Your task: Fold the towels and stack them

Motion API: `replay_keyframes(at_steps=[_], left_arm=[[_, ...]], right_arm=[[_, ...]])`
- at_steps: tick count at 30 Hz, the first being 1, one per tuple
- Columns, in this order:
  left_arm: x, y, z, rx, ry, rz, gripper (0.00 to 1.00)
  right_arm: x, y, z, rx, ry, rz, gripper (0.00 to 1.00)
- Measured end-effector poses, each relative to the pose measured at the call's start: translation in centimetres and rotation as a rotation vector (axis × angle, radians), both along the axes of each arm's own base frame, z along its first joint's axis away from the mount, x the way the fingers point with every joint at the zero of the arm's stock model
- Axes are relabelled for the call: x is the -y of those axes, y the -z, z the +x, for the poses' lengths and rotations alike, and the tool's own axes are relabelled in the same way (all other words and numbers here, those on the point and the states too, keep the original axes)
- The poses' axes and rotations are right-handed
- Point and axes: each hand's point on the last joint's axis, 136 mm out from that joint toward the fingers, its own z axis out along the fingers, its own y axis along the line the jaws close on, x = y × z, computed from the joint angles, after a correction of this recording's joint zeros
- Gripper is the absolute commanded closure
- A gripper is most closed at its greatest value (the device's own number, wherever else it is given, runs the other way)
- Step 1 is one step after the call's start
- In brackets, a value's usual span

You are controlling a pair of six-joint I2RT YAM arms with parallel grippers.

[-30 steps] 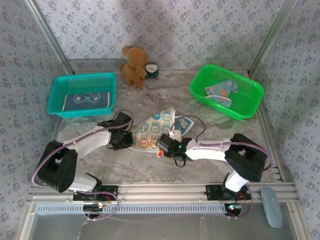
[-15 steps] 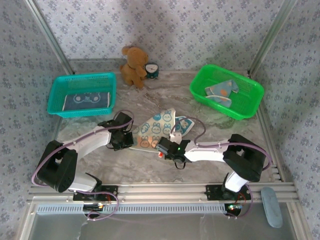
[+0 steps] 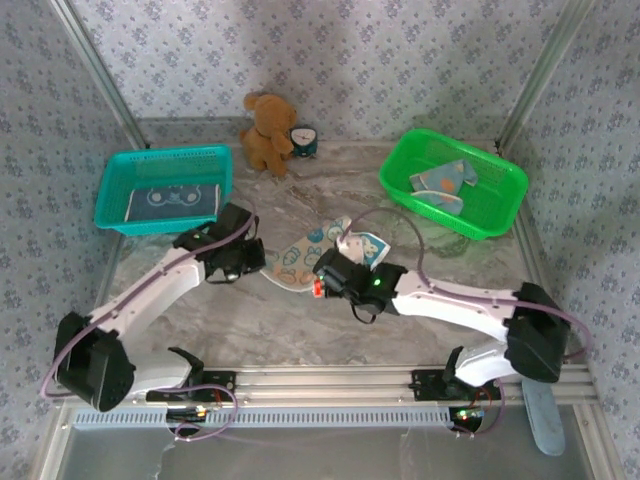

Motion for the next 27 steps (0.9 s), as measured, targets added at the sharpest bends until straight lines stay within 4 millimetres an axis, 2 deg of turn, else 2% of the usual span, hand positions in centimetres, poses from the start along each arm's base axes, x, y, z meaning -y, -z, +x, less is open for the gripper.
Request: replay_keyframes(at_steps=[3, 6, 12, 15, 17, 19, 23, 27], left_arm=[[0.3, -5.6, 1.6, 0.124, -0.015, -0.040, 1.00], [0.4, -10.8, 2.9, 0.240, -0.023, -0.065, 1.00], [0.4, -20.7, 5.6, 0.454, -0.025, -0.086, 1.00], [0.4, -24.0, 7.6, 0.523, -0.030, -0.085, 1.00], [0.5, -25.4, 9.0, 0.553, -0.030, -0.077, 1.00], [0.5, -26.0, 10.1, 0.565, -0.026, -0.062, 1.00], [0.6, -26.8, 11.6, 0.564, -0.017, -0.036, 1.00], [0.9, -28.3, 11.6, 0.583, 0.005, -0.045, 1.00]], right_arm=[[0.2, -5.7, 1.8, 0.119, -0.019, 0.032, 1.00], [0.6, -10.6, 3.6, 0.224, -0.034, 0.044, 1.00], [2.1, -19.1, 7.5, 0.407, -0.042, 0.050, 1.00], [2.8, -22.7, 9.7, 0.478, -0.035, 0.068, 1.00], [3.2, -24.3, 11.0, 0.517, -0.032, 0.070, 1.00], [3.3, -25.0, 12.0, 0.542, -0.041, 0.066, 1.00], [3.2, -24.9, 13.8, 0.550, -0.068, 0.056, 1.00], [3.2, -25.0, 14.4, 0.552, -0.089, 0.060, 1.00]])
